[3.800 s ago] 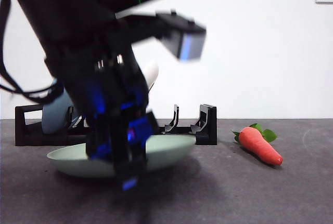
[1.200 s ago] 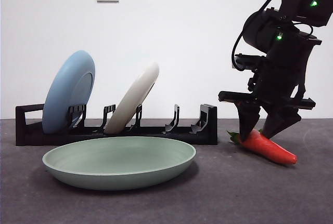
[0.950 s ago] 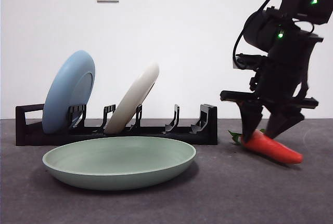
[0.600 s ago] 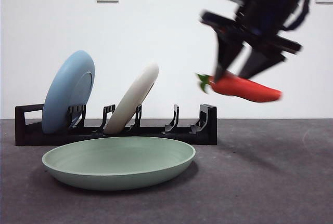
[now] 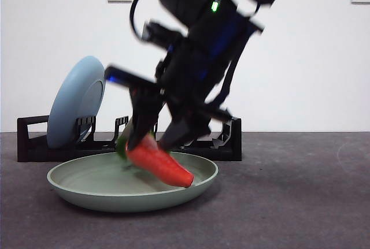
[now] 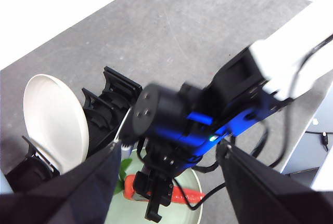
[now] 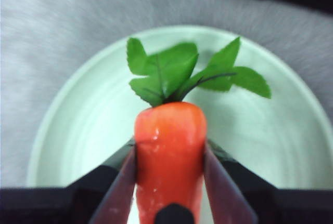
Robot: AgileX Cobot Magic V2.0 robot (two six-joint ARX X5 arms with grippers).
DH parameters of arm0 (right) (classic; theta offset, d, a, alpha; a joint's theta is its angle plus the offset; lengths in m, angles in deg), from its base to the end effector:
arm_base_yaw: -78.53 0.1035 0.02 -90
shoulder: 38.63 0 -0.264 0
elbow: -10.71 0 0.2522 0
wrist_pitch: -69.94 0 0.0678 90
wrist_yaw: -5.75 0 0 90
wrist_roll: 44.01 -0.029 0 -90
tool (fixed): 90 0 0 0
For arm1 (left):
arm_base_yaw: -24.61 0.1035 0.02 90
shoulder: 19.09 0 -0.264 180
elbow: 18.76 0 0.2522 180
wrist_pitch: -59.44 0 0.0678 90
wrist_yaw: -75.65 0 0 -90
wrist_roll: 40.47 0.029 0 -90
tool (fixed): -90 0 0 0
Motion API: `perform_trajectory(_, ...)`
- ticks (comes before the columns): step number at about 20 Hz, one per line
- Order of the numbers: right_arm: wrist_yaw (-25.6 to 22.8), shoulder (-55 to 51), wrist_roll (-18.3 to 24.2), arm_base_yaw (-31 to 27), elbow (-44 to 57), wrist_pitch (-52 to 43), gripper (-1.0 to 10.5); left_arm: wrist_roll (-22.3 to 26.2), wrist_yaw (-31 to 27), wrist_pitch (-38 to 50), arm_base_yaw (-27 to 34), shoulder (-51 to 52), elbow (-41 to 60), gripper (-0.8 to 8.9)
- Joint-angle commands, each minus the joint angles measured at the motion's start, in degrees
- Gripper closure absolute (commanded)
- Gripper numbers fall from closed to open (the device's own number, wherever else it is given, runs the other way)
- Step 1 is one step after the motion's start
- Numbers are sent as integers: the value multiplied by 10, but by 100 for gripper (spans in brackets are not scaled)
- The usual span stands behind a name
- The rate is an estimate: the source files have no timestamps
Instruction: Take the green plate from the plate rack,put the plate on the table,take the carrot from the table,put the carrot in the plate
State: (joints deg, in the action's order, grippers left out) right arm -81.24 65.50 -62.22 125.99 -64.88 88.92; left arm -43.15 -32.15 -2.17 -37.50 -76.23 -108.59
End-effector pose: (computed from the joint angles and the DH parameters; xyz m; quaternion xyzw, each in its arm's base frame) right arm 0.2499 0.2746 0.1677 -0.0195 0.4300 0.3263 0.8416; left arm 0.0885 -0.1483 0.4153 0.1393 0.1999 -0.3606 0.9003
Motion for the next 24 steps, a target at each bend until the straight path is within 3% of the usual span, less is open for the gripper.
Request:
perform_trajectory(1,-1,24,-4,4,2,-14,959,-4,-1,-2,-2,1,1,499)
perform_trajectory(14,-17,38,3,-1,2,-34,958,-15,-1,-3,-2,1,1,499)
perform_trajectory(16,-14,38,3,-1,2,-28,874,-19,-1,-4,-2,1,1,499)
perform_trajectory(18,-14,37,3,-1,2,-19,633,-19,-1,-10,-2,1,1,499)
perform_trajectory(20,-14,34,3,-1,1,-12,461,-18,-1,-16,-2,1,1,499)
perform_trajectory(24,-15,-16,13,-1,-2,9,438,-18,-1,-16,-2,1,1,499)
